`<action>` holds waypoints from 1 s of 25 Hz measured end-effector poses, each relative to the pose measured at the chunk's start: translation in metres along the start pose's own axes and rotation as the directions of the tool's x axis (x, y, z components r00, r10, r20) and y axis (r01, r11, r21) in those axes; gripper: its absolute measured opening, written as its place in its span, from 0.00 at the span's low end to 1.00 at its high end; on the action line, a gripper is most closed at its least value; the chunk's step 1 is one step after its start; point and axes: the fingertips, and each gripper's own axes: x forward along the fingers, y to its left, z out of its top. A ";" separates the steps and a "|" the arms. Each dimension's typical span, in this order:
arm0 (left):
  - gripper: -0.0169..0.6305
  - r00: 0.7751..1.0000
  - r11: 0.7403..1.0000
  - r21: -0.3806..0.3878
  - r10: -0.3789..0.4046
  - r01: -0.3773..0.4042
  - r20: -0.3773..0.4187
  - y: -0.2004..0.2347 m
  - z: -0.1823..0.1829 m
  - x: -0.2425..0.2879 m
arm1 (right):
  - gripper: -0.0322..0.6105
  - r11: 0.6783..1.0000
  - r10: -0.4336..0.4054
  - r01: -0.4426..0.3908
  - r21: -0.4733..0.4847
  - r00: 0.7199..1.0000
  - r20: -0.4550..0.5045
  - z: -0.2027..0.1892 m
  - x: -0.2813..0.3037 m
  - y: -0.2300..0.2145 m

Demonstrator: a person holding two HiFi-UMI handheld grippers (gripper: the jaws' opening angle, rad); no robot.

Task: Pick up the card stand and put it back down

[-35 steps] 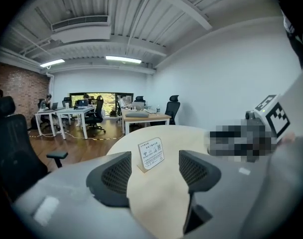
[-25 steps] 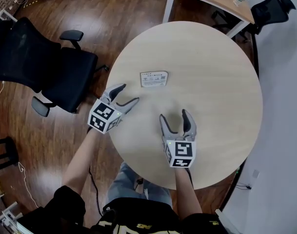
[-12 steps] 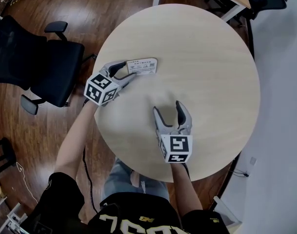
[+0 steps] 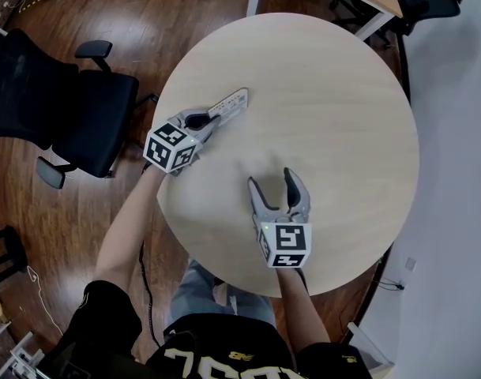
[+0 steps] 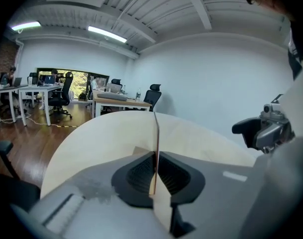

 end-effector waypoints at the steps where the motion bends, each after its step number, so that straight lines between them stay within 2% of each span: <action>1: 0.05 1.000 1.000 -0.003 -0.010 0.010 0.002 -0.002 0.002 -0.001 | 0.57 1.000 -0.001 0.001 0.003 1.000 0.004 0.002 -0.002 0.000; 7: 0.05 0.988 0.989 -0.009 -0.150 0.150 0.030 -0.027 0.025 -0.023 | 0.56 1.000 0.005 -0.006 0.004 0.999 0.053 0.026 -0.015 0.008; 13: 0.05 0.959 0.962 0.033 -0.272 0.271 0.072 -0.064 0.082 -0.074 | 0.56 1.000 0.016 -0.016 -0.002 0.986 0.167 0.085 -0.047 0.024; 19: 0.05 0.937 0.942 0.131 -0.324 0.307 0.130 -0.106 0.164 -0.136 | 0.56 1.000 0.021 -0.022 -0.002 0.952 0.306 0.151 -0.099 0.041; 25: 0.05 0.927 0.913 0.247 -0.358 0.324 0.109 -0.153 0.220 -0.192 | 0.56 0.999 0.029 -0.012 -0.044 0.914 0.405 0.200 -0.150 0.061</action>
